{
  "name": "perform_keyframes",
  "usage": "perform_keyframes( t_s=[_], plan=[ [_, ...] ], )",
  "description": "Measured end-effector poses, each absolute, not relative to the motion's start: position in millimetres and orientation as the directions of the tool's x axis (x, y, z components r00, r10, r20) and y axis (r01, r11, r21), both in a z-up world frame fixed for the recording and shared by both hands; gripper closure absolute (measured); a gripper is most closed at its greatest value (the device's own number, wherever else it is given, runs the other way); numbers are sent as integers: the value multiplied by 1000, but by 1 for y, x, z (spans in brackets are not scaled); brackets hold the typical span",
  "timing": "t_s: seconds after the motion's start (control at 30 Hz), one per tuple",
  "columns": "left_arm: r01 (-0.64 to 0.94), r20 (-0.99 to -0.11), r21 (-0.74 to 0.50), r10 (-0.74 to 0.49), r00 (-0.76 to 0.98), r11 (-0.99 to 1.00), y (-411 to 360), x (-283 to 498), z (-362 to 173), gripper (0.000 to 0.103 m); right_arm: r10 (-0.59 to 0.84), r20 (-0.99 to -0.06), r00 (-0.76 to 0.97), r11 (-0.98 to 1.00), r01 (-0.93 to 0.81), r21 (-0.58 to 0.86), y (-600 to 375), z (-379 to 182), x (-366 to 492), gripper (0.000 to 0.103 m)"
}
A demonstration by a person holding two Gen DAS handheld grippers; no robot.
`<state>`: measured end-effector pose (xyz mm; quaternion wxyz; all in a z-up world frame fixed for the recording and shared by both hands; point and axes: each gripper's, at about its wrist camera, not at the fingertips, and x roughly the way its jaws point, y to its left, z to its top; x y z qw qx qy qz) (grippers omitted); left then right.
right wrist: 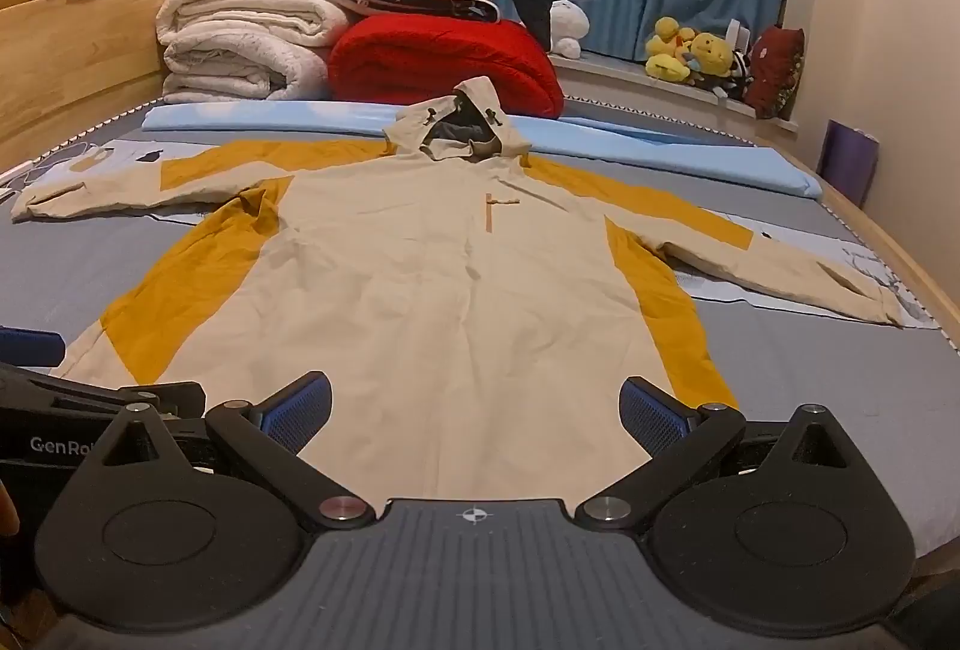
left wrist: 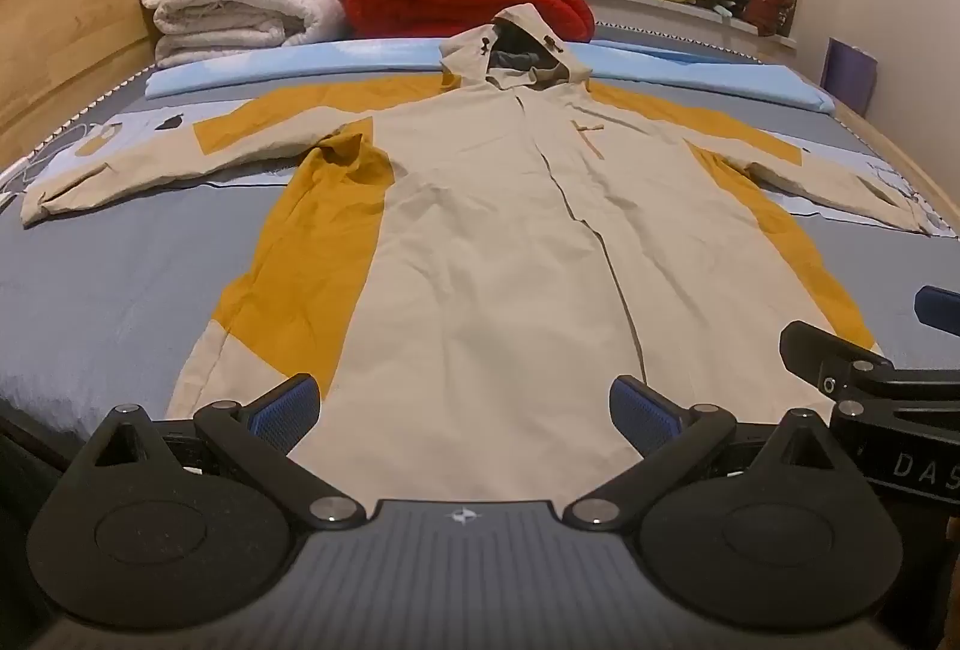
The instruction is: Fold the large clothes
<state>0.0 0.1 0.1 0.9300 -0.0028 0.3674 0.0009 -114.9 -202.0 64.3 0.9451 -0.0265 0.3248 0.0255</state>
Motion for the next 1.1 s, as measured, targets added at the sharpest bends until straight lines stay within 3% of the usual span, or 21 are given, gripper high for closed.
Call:
perform_keyframes(
  t_s=[1.1],
  plan=[
    [-6,-683,-8,-1,730,1000,2,2,-4,0,31,-616,787,997,-68,-35,-201,65,-114,4]
  ],
)
